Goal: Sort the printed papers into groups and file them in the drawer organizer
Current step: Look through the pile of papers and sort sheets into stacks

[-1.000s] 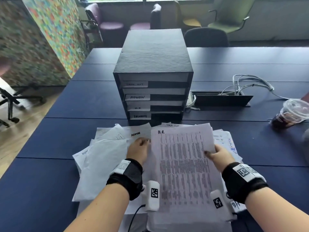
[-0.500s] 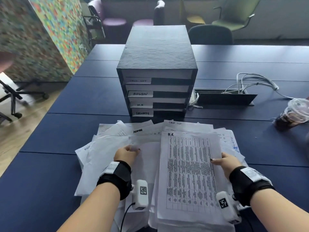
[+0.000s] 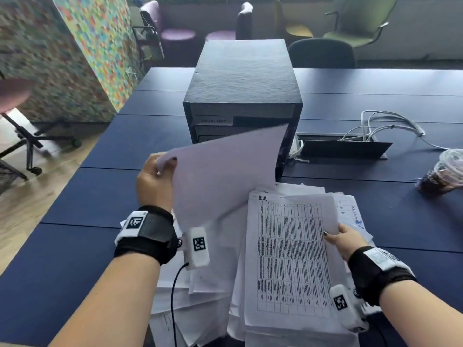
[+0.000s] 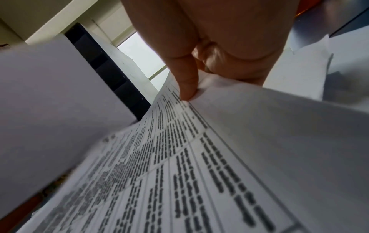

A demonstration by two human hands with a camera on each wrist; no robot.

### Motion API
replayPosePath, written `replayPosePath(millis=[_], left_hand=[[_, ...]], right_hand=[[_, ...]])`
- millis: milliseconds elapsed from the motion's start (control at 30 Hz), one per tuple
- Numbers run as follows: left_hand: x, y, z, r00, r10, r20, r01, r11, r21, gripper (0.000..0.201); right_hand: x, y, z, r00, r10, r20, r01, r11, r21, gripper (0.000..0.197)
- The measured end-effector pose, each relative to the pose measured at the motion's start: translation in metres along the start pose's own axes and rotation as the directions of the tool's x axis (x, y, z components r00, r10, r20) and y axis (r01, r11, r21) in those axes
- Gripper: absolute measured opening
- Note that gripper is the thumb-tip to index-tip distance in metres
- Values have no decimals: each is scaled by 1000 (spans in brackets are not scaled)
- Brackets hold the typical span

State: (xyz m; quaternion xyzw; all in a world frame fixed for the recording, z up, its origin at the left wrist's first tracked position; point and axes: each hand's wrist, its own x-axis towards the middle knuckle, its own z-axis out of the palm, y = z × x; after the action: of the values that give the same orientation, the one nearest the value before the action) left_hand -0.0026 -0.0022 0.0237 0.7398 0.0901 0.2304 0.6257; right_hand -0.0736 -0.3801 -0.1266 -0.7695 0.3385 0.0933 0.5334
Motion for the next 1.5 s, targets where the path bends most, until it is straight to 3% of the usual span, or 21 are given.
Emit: replayPosePath(millis=[100,167,200,267,333,433,533,600,667,733,800,900,933,1033,1100,1167,1200,1267,1300,1433,1500], left_hand=[[-5,26,5,982,84,170,-45,975,-219,32],[-14,33,11,917,119,380,-31,973,-230,26],[-20,32,14,859,118,498,-23,981,-193,21],[-32,19,21,695,103,711,-71,995,-74,21],[-43,0,29,523,-15,852,-93,993,75,31],[-63,-27,35,383,-252,889,-66,952,298,25],[-76,-44,31,247,-395,885,-13,912,411,24],[-75,-52,27,207,-424,882,6,902,432,29],[-68,-51,24,272,-436,858,28,895,446,40],[-56,-52,19,381,-462,800,185,887,424,76],[-46,-52,15,454,-493,742,319,868,382,79],[-35,-52,11,609,-479,632,199,864,463,40],[-32,-55,11,665,-469,581,138,842,522,41],[-28,-53,14,809,-373,454,73,830,553,66],[-27,-52,15,809,-364,462,94,855,509,72],[-30,-54,17,734,-458,502,203,853,481,52],[-32,-56,18,717,-472,513,224,853,471,39],[-35,-56,19,741,-433,513,199,872,447,19],[-36,-57,19,753,-429,499,209,875,437,13],[-45,-67,27,693,-493,526,312,863,397,14],[-53,-69,34,694,-480,537,307,871,383,18]], right_hand=[[3,-2,-1,999,-30,-17,31,999,36,32],[5,-4,-1,999,-30,-24,32,995,96,33],[5,-6,0,1000,-23,-19,25,988,150,32],[5,-11,0,1000,-24,-12,26,966,259,28],[5,-16,1,1000,-22,-13,25,942,334,27],[4,-18,1,1000,-9,-7,11,912,409,27],[-2,-19,3,1000,-7,15,-1,895,447,25],[-7,-20,3,1000,-4,31,-11,883,470,24],[-9,-22,3,999,-5,39,-14,875,484,26],[-11,-23,3,999,-9,36,-10,870,493,24],[-12,-23,4,999,-16,43,-8,865,502,27],[-15,-25,5,995,-43,91,-10,858,514,28],[-18,-27,5,991,-61,118,-9,856,517,26],[-28,-37,8,971,-141,193,15,843,538,27],[-37,-45,9,953,-176,248,10,833,553,33],[-40,-48,8,936,-193,295,-3,833,554,54],[-41,-51,9,934,-197,299,-3,830,557,52],[-42,-53,11,949,-189,253,10,818,575,24],[-40,-52,11,959,-169,227,3,810,587,22],[-40,-54,11,966,-153,209,-12,779,626,26],[-45,-57,13,959,-176,221,-3,777,630,28]])
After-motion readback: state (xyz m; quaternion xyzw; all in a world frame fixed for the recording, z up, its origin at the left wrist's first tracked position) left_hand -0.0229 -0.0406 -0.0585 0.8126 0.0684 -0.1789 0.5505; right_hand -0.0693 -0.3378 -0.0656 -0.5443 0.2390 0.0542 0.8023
